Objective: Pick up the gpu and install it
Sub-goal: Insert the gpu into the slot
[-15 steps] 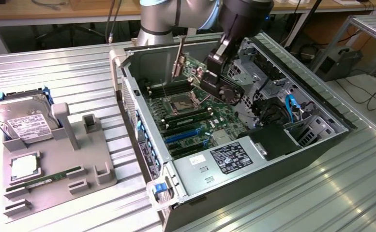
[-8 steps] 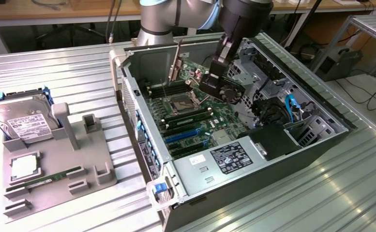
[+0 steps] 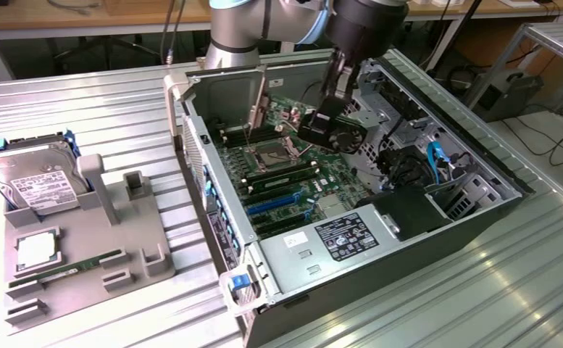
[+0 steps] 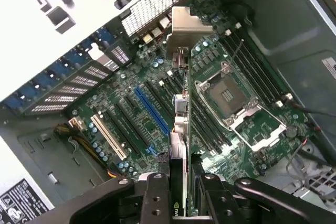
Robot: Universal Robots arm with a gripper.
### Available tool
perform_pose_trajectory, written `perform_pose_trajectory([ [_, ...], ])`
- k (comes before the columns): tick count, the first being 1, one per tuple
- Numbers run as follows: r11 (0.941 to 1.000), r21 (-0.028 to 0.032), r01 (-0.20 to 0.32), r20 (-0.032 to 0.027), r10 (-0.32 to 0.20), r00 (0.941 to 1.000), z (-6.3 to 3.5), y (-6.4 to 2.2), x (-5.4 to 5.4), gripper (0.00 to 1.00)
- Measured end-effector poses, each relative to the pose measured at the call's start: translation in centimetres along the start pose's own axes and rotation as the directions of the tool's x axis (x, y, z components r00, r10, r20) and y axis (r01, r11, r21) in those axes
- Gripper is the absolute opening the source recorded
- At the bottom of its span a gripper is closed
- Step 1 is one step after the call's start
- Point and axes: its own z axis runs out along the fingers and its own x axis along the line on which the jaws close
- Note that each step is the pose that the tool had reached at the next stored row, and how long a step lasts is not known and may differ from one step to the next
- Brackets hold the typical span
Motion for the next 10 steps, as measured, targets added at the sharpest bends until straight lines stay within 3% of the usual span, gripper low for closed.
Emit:
perform_pose_trajectory([
  [3, 0.9980, -0.0012, 0.064, -0.0052, -0.064, 0.9980, 0.06, -0.01, 0.00, 0.26],
  [4, 0.9938, -0.0023, 0.111, -0.0091, -0.111, 0.9938, 0.11, -0.01, 0.00, 0.26],
  [7, 0.9848, -0.0038, 0.174, -0.0141, -0.174, 0.9847, 0.19, -0.02, 0.00, 0.26],
  [10, 0.9707, -0.0033, 0.240, -0.0182, -0.240, 0.9705, 0.30, -0.03, 0.00, 0.26],
])
